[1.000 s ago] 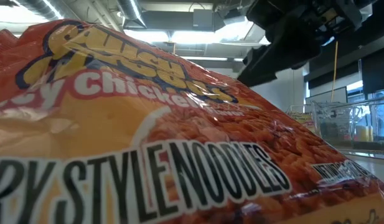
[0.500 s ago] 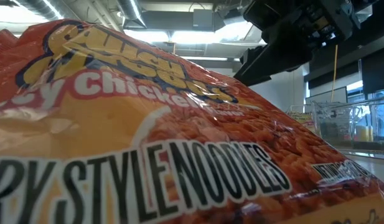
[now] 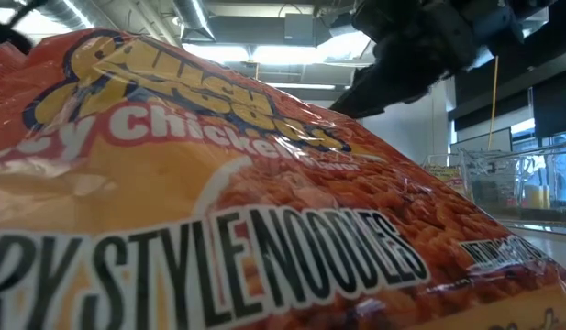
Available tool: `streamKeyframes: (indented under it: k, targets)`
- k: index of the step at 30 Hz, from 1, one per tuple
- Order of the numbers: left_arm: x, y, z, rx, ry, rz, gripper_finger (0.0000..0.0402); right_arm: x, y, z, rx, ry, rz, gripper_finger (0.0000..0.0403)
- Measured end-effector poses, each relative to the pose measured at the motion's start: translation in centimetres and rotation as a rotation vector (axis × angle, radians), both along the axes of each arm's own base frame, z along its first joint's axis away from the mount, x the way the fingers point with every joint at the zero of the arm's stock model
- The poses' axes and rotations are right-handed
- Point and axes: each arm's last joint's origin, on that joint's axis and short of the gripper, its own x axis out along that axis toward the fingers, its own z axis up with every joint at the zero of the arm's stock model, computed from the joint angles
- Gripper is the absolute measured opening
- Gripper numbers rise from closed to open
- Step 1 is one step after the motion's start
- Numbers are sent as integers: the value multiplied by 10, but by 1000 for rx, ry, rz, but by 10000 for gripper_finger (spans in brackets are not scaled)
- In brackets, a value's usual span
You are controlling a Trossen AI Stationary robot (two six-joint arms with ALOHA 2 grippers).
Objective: Sort Maruchan noodles
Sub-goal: Put the green noodle pack into the top right transparent bin
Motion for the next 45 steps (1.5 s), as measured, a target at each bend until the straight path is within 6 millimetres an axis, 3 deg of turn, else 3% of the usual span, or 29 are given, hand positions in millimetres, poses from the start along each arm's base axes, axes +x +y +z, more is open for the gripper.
streamKeyframes:
  k: [13, 22, 27, 31, 35, 39, 45]
  targets:
    - [47, 49, 0, 310, -177, -279, 273, 6, -31, 2, 130, -18, -161, 221]
    - [71, 74, -2, 357, -265, -361, 273, 22, -52, -15, 284, -36, -197, 306]
    - [80, 84, 3, 296, -288, -208, 273, 30, -56, -30, 317, -39, -167, 332]
    - [75, 84, 25, 175, -228, 4, 273, 33, -56, -35, 319, -43, -164, 335]
    - [49, 77, 26, 125, -21, 213, 273, 36, -56, -37, 319, -37, -163, 335]
    - [36, 68, 16, 126, 32, 255, 273, 40, -56, -38, 317, -30, -159, 335]
    - [40, 66, 2, 136, -92, 179, 273, 41, -60, -38, 322, -28, -160, 335]
